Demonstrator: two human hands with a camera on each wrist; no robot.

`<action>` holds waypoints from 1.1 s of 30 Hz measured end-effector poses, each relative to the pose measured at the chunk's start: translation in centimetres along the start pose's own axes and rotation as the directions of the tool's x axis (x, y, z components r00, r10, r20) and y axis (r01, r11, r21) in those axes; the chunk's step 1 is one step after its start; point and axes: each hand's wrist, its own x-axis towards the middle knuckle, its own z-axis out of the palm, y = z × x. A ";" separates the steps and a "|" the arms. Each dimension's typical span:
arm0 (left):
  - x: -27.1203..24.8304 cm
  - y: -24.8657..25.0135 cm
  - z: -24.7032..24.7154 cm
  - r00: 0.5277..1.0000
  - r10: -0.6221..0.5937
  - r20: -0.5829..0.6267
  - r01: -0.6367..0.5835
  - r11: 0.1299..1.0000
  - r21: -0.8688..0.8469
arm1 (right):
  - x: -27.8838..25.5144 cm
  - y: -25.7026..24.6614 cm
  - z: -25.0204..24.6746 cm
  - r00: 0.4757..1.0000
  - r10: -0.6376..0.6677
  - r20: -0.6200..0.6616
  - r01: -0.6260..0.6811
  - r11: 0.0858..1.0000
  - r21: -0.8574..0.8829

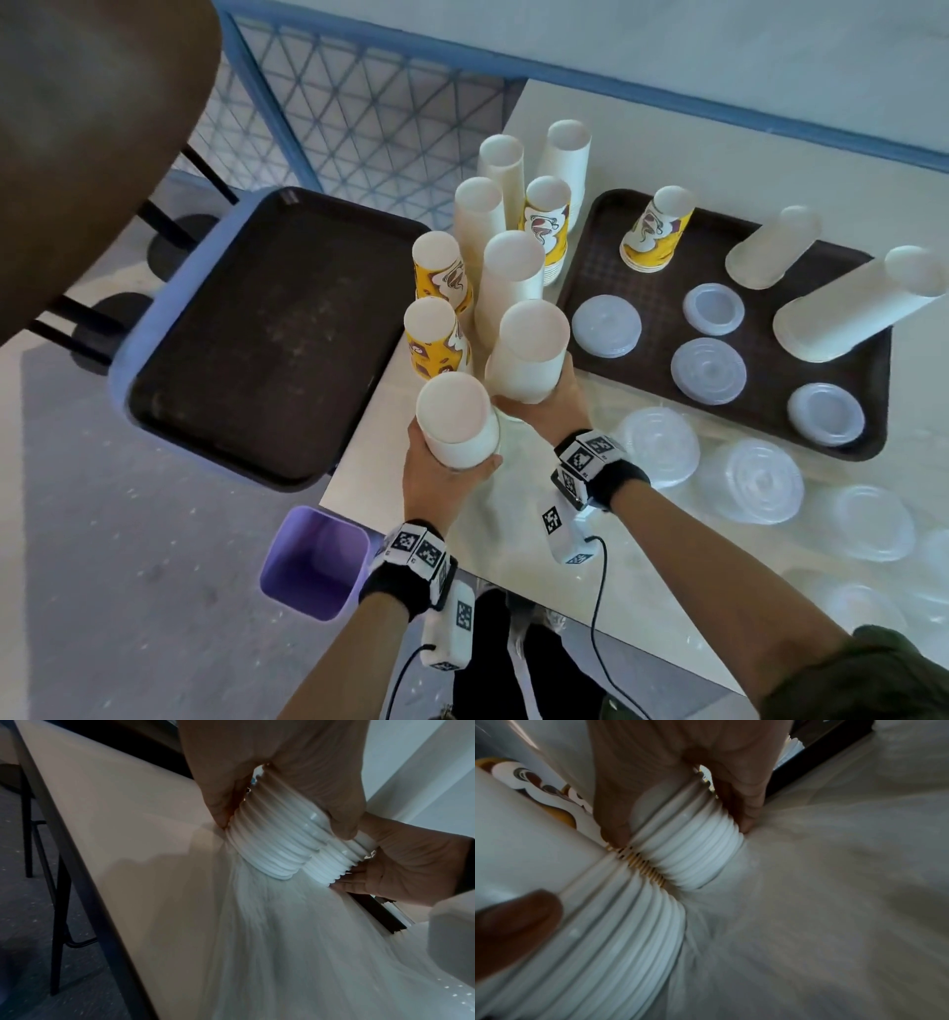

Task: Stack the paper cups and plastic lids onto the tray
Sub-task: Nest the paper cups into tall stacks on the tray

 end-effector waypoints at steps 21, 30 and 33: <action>-0.1 3.6 -0.8 0.944 0.233 0.233 -0.242 0.970 0.010 | -3.7 -3.2 -7.1 0.988 -0.046 -0.148 0.070 0.984 0.163; -0.8 14.8 10.4 0.773 0.450 0.448 -0.449 0.886 -0.115 | -5.4 -2.5 -21.7 0.865 0.010 -0.501 0.115 0.969 0.218; -0.3 19.0 16.5 0.726 0.490 0.482 -0.493 0.860 -0.132 | -5.6 -1.1 -27.3 0.804 0.077 -0.590 0.068 0.973 0.220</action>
